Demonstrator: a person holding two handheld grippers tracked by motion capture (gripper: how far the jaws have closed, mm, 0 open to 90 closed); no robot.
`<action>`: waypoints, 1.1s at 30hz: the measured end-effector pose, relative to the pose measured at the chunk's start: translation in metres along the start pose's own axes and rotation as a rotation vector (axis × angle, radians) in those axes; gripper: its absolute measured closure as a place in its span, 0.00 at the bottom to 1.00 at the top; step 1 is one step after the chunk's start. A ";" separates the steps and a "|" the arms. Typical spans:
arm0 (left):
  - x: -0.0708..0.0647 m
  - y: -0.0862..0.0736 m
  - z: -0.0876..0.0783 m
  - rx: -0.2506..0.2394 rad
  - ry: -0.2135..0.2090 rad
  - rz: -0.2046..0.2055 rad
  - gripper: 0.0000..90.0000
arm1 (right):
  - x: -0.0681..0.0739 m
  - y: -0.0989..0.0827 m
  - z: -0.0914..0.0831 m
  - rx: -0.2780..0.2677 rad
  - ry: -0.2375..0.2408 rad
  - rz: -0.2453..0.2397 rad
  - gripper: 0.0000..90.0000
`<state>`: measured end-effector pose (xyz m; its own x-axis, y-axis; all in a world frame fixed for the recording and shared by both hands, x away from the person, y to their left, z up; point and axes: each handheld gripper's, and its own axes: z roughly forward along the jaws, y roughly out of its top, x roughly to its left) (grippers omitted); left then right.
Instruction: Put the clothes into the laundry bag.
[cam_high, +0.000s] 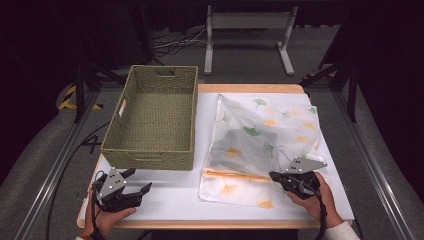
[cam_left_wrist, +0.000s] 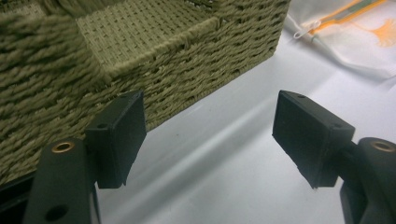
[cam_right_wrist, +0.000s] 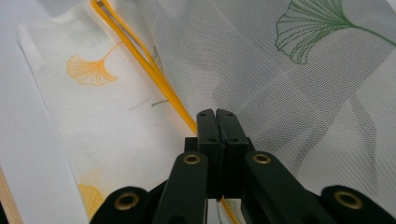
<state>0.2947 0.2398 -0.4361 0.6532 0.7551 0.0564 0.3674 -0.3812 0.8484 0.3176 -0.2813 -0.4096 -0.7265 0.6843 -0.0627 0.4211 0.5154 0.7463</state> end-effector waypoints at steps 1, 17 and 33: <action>0.001 -0.001 0.000 -0.001 0.003 -0.001 0.29 | -0.001 0.000 0.001 0.004 -0.001 0.000 1.00; 0.004 -0.010 -0.004 0.012 0.017 -0.047 0.25 | -0.012 -0.004 0.019 0.052 -0.022 0.003 1.00; 0.007 -0.011 -0.005 -0.001 0.016 -0.074 0.22 | -0.016 -0.010 0.026 0.071 -0.043 0.002 0.99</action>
<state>0.2914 0.2519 -0.4424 0.6138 0.7895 0.0014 0.4136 -0.3231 0.8512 0.3388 -0.2837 -0.4334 -0.7027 0.7057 -0.0906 0.4607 0.5483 0.6979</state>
